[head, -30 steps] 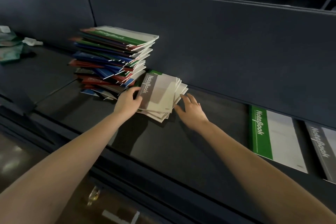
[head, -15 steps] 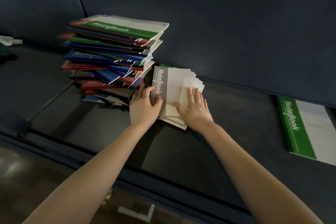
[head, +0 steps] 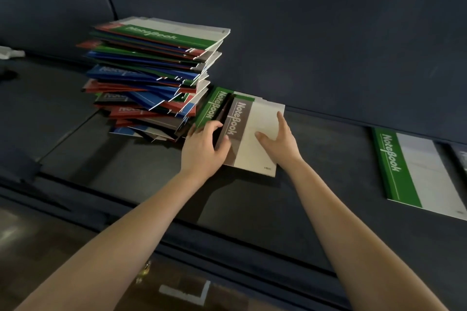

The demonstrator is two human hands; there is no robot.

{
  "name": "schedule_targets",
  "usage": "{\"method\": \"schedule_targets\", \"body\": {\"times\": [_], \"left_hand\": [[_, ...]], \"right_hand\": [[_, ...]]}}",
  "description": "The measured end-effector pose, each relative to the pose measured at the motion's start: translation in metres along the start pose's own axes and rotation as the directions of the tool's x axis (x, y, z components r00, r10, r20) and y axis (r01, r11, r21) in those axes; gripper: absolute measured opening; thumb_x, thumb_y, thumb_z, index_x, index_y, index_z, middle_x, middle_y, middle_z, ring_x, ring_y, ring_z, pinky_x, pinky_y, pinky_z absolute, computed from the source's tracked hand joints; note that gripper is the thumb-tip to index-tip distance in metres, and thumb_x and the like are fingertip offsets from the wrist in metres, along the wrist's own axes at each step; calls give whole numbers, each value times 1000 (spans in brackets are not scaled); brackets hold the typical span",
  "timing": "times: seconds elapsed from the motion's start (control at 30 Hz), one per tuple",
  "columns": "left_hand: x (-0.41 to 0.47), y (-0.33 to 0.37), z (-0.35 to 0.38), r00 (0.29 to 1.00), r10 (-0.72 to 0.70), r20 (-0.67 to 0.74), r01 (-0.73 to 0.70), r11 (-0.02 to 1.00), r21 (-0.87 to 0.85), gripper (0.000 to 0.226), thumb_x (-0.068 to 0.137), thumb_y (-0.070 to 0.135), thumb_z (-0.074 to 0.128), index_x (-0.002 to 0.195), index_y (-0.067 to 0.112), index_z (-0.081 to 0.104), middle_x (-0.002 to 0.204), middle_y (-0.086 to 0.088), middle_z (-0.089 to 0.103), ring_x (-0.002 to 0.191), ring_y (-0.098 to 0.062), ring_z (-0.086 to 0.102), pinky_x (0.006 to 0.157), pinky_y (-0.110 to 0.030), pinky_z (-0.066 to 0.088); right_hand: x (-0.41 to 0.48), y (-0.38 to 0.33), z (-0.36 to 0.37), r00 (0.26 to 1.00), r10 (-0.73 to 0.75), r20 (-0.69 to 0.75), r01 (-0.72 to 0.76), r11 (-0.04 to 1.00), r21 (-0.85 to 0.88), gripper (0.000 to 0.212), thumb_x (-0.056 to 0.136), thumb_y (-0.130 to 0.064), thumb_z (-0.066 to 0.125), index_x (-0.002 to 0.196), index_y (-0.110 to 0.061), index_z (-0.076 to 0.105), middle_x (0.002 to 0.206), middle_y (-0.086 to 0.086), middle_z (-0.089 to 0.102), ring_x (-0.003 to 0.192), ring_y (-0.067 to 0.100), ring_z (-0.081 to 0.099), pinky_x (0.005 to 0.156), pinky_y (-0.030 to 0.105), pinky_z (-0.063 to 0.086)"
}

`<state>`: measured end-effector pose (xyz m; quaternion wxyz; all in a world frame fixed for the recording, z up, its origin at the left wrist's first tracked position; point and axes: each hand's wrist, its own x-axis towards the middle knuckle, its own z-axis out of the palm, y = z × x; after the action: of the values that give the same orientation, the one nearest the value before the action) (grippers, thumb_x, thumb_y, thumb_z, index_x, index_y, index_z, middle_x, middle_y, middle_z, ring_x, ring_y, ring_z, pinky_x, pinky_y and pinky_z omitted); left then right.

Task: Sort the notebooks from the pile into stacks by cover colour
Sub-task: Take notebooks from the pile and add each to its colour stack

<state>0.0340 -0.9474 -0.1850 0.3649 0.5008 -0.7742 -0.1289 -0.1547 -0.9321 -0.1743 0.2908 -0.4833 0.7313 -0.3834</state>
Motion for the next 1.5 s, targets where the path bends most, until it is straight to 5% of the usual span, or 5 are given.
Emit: {"method": "schedule_targets", "body": {"times": [0.2, 0.9, 1.03, 1.2, 1.5], "left_hand": [[-15, 10, -11, 989, -67, 133, 71, 997, -31, 40, 94, 29, 55, 130, 16, 45, 133, -5, 58, 121, -18, 56, 93, -33, 49], [-5, 142, 47, 949, -224, 223, 308, 816, -490, 55, 98, 21, 52, 148, 16, 28, 140, 0, 48, 123, -10, 47, 97, -22, 34], [-6, 170, 77, 931, -169, 323, 347, 681, -644, 36, 98, 22, 51, 134, 26, 46, 131, 3, 53, 120, -12, 50, 99, -32, 41], [-12, 216, 106, 752, -129, 646, 649, 314, -693, 30, 102, 32, 42, 123, 18, 59, 113, -8, 69, 109, -27, 64, 80, -44, 54], [-22, 268, 148, 766, -81, 638, 620, 357, -699, 14, 99, 27, 48, 107, 32, 59, 113, 0, 67, 108, -22, 63, 94, -49, 50]], "right_hand": [[-8, 5, -4, 994, -29, -109, 44, 989, 144, 62, 88, -23, 66, 142, -27, 34, 142, 0, 40, 125, 21, 46, 93, 33, 45], [-59, 44, -136, 943, -85, -323, 243, 836, 492, 65, 88, -9, 65, 133, -43, 33, 125, -9, 59, 111, 9, 58, 83, 30, 56], [-69, 66, -175, 913, 56, -404, 210, 785, 583, 69, 89, -8, 63, 141, -38, 29, 121, -4, 62, 107, 12, 62, 84, 34, 55], [-90, 89, -222, 866, 136, -481, 219, 762, 609, 49, 90, -5, 62, 134, -18, 44, 116, -4, 64, 104, 14, 64, 81, 29, 56], [-128, 138, -262, 887, 115, -448, 92, 905, 416, 75, 87, -11, 66, 141, -39, 23, 120, -5, 59, 107, 16, 61, 86, 44, 55]]}}
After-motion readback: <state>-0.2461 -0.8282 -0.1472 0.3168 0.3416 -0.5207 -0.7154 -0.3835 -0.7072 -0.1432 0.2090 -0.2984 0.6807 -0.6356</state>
